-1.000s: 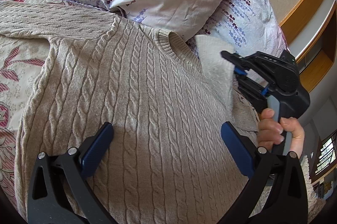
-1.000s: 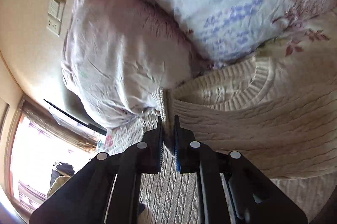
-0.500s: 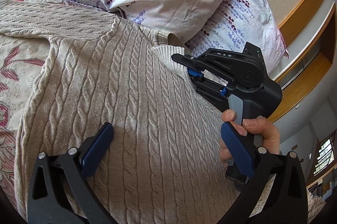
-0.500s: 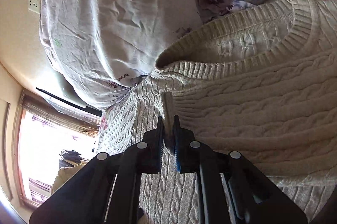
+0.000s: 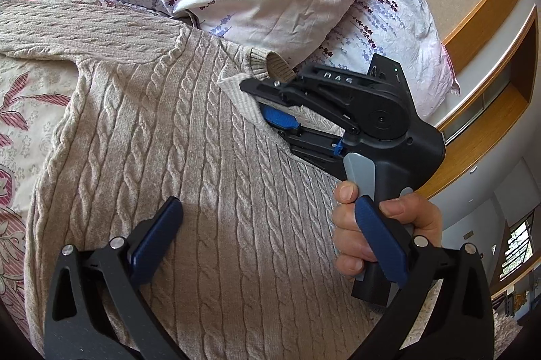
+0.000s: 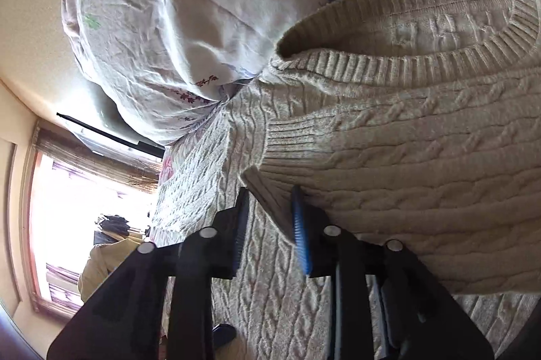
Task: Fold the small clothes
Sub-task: 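Open the right tool to release the sleeve and withdraw, then grasp the other sweater sleeve with the left tool, then fold the held sleeve with the left tool across the sweater body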
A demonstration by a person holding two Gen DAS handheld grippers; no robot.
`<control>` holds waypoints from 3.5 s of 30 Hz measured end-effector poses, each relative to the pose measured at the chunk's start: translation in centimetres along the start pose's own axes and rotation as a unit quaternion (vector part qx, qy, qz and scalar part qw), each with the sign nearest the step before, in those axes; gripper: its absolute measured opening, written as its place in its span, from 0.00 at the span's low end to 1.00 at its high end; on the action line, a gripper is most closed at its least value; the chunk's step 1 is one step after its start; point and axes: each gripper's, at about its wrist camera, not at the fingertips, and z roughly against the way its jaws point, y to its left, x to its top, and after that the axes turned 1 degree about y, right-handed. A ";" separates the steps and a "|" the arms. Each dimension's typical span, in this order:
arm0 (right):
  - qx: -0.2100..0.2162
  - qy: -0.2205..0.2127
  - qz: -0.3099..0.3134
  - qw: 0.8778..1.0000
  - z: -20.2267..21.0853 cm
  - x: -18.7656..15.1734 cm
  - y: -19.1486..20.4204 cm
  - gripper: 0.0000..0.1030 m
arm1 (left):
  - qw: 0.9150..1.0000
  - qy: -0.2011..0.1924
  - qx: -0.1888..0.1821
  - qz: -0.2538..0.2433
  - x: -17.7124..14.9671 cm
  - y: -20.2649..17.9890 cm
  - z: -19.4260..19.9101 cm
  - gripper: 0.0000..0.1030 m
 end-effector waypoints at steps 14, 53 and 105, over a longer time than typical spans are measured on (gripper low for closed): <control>0.018 -0.002 0.063 0.998 4.9 -4.9 1.8 0.98 | 0.975 -0.121 0.111 0.148 7.4 12.3 10.8 0.98; 0.130 -0.056 0.121 0.983 10.2 -7.6 1.8 0.99 | 0.926 -0.110 0.075 0.353 13.3 23.9 9.6 0.09; 0.064 -0.143 0.145 0.977 13.0 -7.3 2.0 0.99 | 0.956 -0.105 0.045 0.270 12.9 10.7 2.0 0.05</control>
